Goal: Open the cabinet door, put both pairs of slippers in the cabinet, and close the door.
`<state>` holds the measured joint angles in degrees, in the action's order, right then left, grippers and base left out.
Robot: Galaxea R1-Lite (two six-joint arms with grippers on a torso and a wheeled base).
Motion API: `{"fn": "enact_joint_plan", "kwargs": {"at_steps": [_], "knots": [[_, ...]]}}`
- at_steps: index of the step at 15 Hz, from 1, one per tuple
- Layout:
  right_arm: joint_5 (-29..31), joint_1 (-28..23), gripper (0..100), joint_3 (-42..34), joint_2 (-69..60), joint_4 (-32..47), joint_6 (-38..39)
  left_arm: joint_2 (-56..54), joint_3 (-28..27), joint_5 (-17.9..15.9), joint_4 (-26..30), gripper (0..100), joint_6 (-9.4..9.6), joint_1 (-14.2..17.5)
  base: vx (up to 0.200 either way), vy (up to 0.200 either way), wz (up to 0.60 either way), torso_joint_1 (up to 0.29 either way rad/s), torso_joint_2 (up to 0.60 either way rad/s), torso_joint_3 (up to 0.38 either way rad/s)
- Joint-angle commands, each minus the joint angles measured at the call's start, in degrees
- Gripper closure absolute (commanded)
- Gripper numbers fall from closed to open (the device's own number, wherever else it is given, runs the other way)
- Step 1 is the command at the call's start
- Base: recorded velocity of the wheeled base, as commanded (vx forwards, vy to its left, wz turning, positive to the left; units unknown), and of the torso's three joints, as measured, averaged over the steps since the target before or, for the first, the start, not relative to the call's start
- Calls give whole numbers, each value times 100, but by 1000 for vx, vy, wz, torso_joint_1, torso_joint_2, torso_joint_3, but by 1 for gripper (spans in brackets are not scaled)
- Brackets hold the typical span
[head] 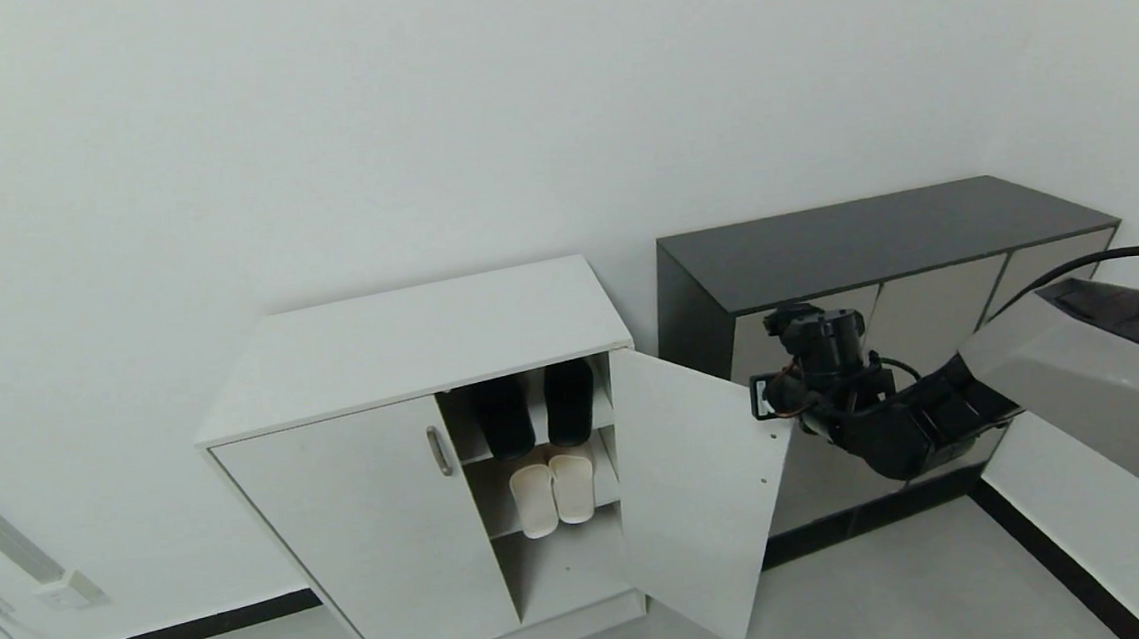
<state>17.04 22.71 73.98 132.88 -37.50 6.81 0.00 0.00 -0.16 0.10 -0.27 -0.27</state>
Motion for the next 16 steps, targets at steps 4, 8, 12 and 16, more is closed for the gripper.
{"fn": "enact_joint_plan", "kwargs": {"at_steps": [4, 8, 12, 16], "knots": [[10, 32, 100, 2, 36, 85, 4, 0, 0, -2, -1, 100, -8, 0, 0, 0, 0, 0, 0, 0], [10, 163, 100, -112, -78, 199, 4, 0, 0, -2, -1, 100, -8, 0, 0, 0, 0, 0, 0, 0], [18, 682, 100, -596, -438, 181, 4, 0, 0, 16, -1, 100, -114, 0, 0, 0, 0, 0, 0, 0], [18, 1209, 100, -930, -711, 164, 162, 0, 0, 16, -10, 100, -114, 0, 0, 0, 0, 0, 0, 0]]}}
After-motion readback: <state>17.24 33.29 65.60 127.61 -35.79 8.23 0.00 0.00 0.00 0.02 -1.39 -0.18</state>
